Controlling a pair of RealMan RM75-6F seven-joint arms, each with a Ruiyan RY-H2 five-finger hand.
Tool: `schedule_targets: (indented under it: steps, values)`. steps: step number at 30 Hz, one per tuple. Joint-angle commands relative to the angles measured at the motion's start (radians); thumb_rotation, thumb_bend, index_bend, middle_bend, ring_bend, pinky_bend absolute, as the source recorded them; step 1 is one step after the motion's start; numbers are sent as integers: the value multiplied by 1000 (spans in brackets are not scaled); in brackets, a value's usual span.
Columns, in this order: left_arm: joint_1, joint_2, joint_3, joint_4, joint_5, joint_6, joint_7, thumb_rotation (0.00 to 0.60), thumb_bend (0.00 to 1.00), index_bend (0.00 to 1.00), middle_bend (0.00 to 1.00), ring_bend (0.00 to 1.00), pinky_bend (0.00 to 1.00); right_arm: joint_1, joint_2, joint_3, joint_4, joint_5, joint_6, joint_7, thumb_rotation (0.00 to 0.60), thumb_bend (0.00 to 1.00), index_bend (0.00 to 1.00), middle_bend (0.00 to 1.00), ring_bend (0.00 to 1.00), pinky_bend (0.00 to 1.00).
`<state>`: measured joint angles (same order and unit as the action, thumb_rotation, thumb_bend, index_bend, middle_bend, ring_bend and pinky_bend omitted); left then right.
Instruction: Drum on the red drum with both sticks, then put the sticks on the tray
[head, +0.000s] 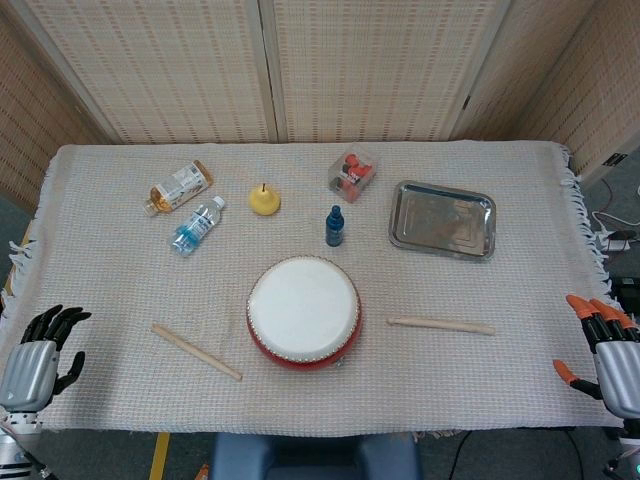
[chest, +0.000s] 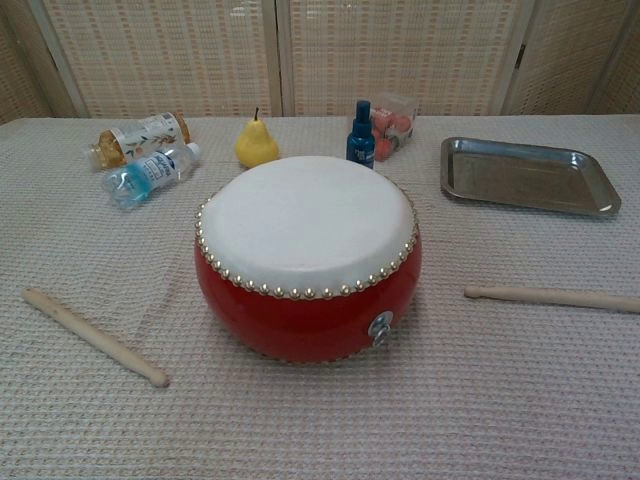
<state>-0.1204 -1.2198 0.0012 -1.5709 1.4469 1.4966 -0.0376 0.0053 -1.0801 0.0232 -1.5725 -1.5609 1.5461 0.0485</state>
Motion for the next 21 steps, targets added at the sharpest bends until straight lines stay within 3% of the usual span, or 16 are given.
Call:
schedule_targets:
  steps: [1, 12, 21]
  values:
    - [-4, 1, -3, -4, -3, -17, 4, 600, 392, 240, 168, 90, 116, 7, 0, 5, -3, 6, -10, -2, 600, 205, 72, 130, 0, 148]
    - [0, 4, -13, 5, 24, -14, -30, 600, 392, 257, 168, 90, 116, 21, 11, 11, -8, -12, -10, 10, 600, 205, 70, 130, 0, 146]
    - [-93, -25, 12, 103, 194, -78, -91, 600, 436, 348, 191, 97, 120, 34, 36, 11, -26, -47, -2, 15, 600, 205, 69, 130, 0, 132]
